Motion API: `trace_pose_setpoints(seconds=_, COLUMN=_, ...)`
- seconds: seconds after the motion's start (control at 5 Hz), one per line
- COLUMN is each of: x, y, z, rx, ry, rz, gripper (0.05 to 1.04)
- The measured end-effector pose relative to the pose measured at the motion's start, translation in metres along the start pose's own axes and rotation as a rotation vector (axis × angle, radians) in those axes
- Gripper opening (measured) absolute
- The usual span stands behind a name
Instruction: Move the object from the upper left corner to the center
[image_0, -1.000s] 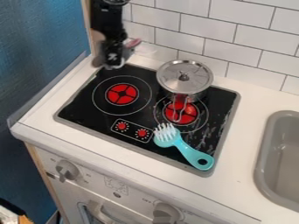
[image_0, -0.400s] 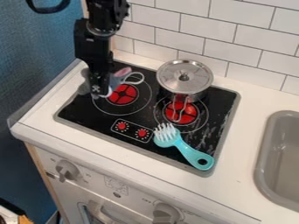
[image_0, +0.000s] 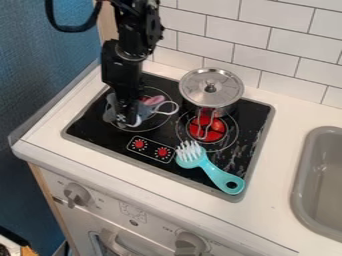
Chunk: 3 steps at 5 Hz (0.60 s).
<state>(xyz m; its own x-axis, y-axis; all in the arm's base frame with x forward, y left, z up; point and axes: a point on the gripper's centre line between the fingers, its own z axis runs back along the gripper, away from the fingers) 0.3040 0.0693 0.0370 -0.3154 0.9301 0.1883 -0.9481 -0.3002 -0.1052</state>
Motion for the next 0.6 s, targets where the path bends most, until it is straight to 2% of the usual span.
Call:
trace_pose_setpoints(seconds=0.4, x=-0.026, y=0.007, z=-0.013, rx=0.020, ry=0.009, rz=-0.089, gripper=0.512)
trace_pose_setpoints(seconds=0.6, x=-0.027, y=0.011, z=-0.015, rx=0.007, ry=-0.002, rz=-0.074, gripper=0.593)
